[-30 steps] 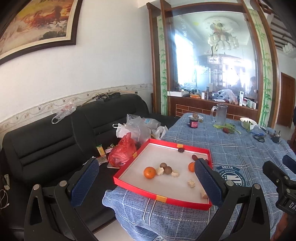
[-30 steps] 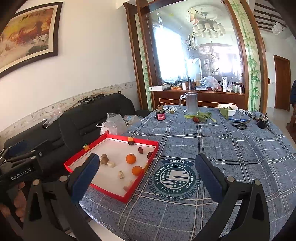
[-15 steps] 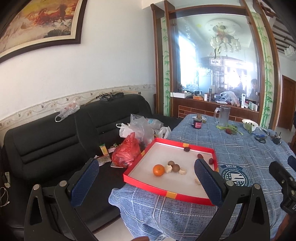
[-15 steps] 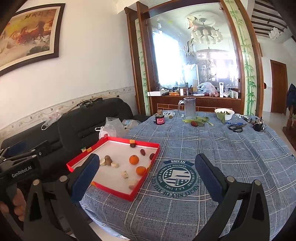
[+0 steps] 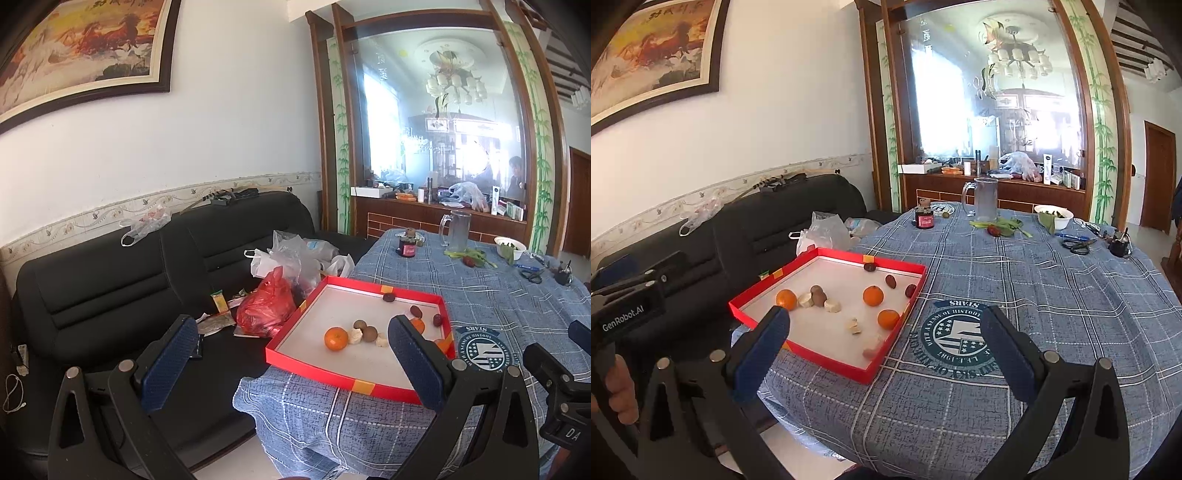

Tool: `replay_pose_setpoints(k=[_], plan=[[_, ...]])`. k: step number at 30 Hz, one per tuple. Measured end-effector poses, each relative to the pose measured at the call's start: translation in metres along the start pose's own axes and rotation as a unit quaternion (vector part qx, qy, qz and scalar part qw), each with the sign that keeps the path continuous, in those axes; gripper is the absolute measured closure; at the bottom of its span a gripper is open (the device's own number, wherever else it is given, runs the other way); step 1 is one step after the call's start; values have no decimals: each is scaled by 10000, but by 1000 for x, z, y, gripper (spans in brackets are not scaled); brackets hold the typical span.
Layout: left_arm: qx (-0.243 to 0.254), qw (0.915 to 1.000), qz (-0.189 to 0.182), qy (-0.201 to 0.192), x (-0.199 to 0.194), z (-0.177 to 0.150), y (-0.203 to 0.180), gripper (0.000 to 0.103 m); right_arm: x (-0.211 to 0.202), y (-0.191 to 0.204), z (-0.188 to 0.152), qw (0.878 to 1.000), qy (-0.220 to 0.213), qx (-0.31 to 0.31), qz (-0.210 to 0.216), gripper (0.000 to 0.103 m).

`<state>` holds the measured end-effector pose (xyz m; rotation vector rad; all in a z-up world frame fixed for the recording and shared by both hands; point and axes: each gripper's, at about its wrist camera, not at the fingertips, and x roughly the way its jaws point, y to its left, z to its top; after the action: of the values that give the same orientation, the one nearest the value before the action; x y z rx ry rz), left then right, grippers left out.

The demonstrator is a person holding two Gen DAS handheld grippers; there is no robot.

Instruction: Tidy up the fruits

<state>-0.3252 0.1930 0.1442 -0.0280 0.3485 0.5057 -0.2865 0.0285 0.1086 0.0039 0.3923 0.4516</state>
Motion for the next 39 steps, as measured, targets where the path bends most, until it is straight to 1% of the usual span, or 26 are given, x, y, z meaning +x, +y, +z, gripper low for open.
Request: replay_pose_setpoints(k=[16, 24, 32, 39], plan=[[7, 10000, 16, 2, -1, 1, 3, 0, -1, 7, -2, 9998, -48, -210, -46, 0], [8, 9999, -117, 40, -1, 1, 5, 0, 1, 9, -2, 9997, -43, -253, -21, 0], [15, 9998, -200, -60, -4, 1, 5, 0, 1, 10, -1, 9996, -59, -259, -10, 0], [-23, 9997, -260, -31, -1, 1, 5, 0, 3, 12, -1, 9995, -40, -316, 17, 0]])
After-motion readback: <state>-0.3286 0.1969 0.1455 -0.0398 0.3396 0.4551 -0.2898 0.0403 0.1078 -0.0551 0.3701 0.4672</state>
